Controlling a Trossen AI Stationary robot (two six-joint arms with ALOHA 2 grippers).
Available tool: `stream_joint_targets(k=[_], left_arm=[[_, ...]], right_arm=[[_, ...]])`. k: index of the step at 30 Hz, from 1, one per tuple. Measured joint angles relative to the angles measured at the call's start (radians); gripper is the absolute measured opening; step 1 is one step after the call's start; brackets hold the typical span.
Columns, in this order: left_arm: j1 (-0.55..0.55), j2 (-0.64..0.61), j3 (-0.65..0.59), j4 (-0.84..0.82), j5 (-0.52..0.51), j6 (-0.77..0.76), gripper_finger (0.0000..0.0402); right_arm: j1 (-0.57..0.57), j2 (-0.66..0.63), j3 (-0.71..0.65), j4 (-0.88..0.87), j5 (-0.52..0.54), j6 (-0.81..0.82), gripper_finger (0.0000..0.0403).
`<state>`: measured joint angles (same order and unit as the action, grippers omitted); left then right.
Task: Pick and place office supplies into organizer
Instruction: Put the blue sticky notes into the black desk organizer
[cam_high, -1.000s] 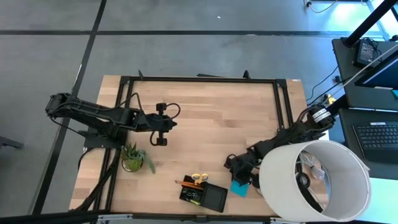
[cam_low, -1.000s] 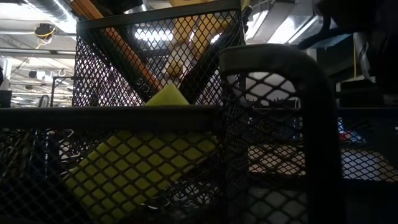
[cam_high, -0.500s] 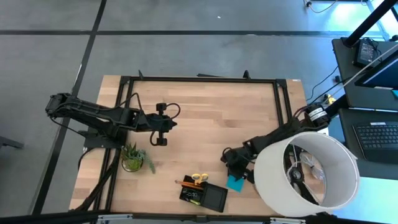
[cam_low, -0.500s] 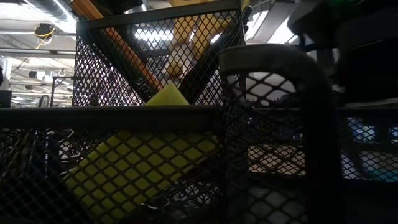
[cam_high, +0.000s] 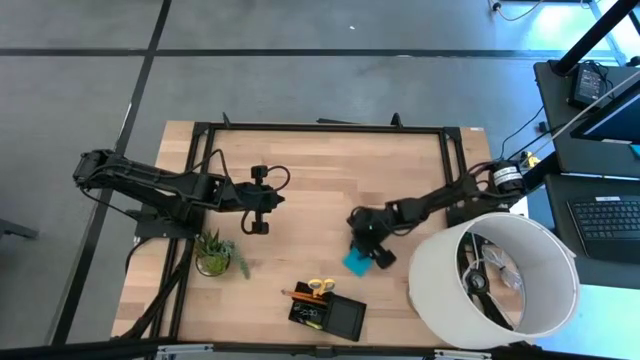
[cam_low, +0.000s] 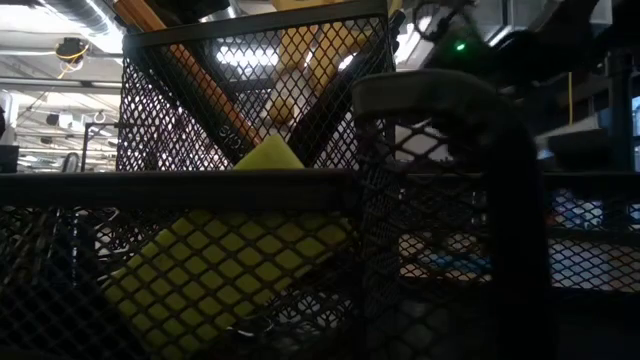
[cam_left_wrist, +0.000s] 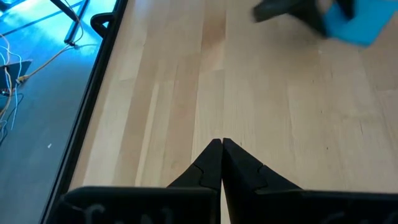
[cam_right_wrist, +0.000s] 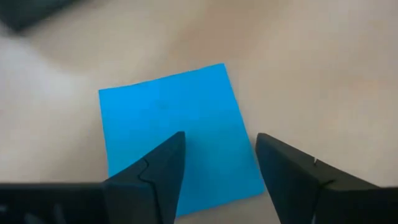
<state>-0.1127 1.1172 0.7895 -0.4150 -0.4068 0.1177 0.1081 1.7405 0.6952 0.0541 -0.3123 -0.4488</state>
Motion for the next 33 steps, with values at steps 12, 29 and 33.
stream_joint_targets(k=[12,29,33], left_arm=[[0.0,0.007,0.0,0.004,-0.022,0.157,0.0004],[0.057,0.393,0.001,0.384,-0.197,0.571,0.0028],[0.085,0.473,0.001,0.462,-0.18,0.643,0.005]], right_arm=[[-0.22,0.004,-0.003,0.125,0.108,0.057,0.02],[-0.409,0.005,-0.004,0.179,0.203,0.589,0.02],[-0.414,0.005,-0.004,0.221,0.199,0.628,0.02]])
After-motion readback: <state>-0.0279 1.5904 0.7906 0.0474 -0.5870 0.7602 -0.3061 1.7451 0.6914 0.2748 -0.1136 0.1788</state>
